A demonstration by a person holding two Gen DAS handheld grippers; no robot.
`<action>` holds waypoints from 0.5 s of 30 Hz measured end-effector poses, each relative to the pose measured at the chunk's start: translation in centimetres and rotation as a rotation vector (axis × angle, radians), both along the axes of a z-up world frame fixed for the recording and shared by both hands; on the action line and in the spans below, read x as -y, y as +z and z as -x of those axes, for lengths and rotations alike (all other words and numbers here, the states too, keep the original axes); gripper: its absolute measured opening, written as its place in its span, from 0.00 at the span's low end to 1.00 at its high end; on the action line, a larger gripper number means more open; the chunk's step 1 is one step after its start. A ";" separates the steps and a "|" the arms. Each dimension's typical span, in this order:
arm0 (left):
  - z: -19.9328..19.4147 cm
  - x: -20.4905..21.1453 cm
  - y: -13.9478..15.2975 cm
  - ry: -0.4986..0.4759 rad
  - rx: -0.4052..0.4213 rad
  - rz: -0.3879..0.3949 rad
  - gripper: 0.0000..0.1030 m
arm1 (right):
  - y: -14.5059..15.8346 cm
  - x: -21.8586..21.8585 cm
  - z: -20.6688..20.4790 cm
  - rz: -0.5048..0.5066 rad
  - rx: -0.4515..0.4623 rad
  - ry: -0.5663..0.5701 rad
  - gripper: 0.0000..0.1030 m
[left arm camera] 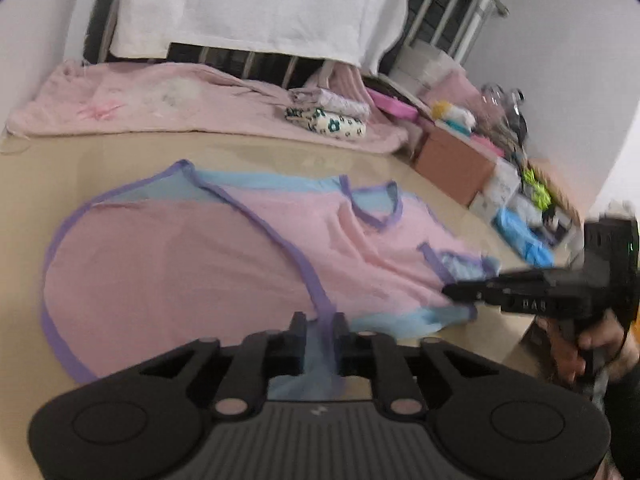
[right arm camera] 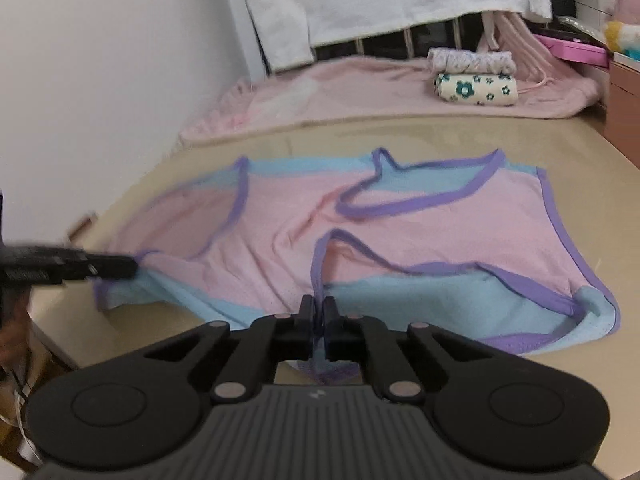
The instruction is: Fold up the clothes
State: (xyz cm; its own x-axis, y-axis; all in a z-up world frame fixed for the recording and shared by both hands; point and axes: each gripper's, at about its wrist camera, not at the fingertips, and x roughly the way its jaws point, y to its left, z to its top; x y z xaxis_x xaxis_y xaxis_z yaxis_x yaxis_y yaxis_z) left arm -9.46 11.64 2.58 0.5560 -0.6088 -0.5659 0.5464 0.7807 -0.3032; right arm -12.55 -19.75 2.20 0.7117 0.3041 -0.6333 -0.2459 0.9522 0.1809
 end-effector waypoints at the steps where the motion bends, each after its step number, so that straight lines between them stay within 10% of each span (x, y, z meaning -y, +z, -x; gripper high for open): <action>1: 0.6 -0.4 -0.1 -0.009 0.023 -0.006 0.24 | -0.1 -0.2 0.2 0.027 0.007 -0.005 0.12; 4: 2.6 -1.7 -0.7 -0.030 0.050 0.033 0.41 | 0.0 0.6 1.7 0.025 0.062 0.020 0.42; 6: 3.5 -1.3 -1.2 -0.068 0.054 0.017 0.41 | -0.1 1.0 2.4 0.032 0.092 0.039 0.45; 12: 4.0 0.9 -2.0 -0.169 0.100 -0.074 0.21 | -1.5 1.4 3.5 0.110 0.179 0.112 0.43; 13: 3.8 1.0 -2.1 -0.179 0.097 -0.079 0.05 | -1.7 1.2 3.4 0.120 0.181 0.126 0.33; 15: 3.4 0.9 -2.0 -0.175 0.080 -0.088 0.02 | -2.0 1.1 3.2 0.125 0.176 0.147 0.12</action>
